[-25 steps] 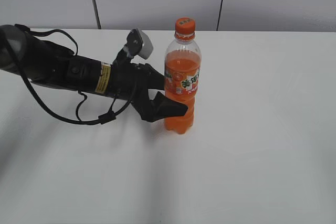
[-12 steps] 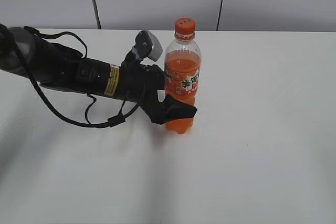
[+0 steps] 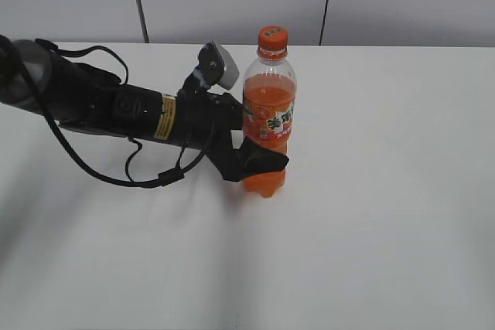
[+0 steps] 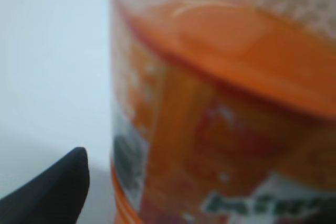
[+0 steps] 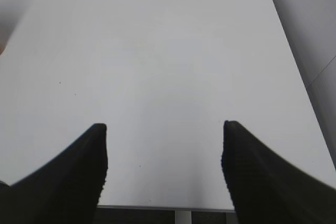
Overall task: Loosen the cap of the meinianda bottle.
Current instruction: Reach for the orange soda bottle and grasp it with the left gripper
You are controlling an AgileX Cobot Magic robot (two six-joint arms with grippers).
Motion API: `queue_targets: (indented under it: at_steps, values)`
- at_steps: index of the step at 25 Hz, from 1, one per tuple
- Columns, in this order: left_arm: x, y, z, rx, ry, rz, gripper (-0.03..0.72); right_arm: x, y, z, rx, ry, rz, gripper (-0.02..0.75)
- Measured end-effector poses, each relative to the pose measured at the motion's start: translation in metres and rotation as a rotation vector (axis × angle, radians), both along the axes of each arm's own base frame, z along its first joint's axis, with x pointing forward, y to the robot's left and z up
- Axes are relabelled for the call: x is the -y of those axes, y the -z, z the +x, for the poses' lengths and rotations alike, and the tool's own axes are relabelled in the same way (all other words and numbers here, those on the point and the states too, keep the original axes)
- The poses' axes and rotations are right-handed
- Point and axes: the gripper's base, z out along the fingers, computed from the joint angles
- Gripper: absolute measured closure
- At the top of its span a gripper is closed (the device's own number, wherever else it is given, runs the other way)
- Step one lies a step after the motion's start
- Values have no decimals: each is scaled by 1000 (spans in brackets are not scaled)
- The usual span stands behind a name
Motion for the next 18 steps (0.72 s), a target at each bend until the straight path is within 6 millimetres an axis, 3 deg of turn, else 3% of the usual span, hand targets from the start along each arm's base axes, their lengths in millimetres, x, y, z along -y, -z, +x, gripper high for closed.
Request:
queue_targets:
  at_steps: [4,12,18]
  values:
    - [-1,2,-3,14,40,33,123,0,0,0,0,0,0,225]
    - [-1,3,-3,20,45,46,256,0,0,0,0,0,0,225]
    - [-1,3,-3,20,45,46,270,0,0,0,0,0,0,225]
